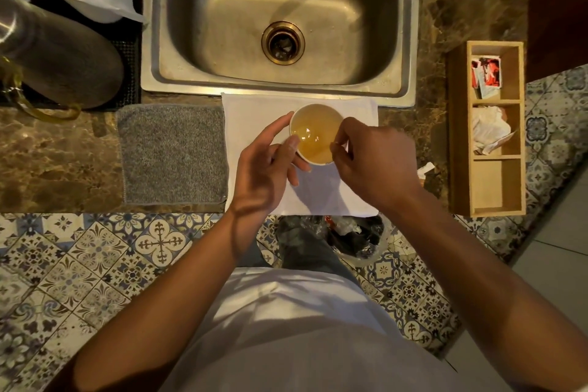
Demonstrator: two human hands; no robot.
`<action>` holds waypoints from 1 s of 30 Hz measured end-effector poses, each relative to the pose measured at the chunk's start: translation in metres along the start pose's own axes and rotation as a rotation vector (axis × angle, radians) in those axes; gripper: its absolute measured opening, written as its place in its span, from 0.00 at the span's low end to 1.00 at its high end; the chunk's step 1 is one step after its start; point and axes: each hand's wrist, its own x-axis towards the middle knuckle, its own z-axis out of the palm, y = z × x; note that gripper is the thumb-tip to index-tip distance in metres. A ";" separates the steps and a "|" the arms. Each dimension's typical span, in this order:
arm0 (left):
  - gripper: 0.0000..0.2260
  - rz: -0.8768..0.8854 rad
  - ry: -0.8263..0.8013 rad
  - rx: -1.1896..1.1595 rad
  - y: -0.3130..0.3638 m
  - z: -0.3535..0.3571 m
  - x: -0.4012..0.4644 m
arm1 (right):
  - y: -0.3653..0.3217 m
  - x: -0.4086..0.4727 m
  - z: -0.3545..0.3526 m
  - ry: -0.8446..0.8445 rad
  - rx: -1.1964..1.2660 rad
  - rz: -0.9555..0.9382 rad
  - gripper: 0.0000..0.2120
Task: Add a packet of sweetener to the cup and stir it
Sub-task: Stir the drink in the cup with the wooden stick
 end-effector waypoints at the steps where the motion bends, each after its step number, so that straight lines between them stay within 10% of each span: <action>1: 0.18 -0.008 0.001 0.029 0.001 0.000 0.000 | -0.002 -0.002 0.000 -0.016 0.015 -0.014 0.09; 30: 0.17 -0.035 -0.007 0.169 0.011 0.001 -0.001 | 0.002 0.014 0.000 0.014 0.019 0.094 0.08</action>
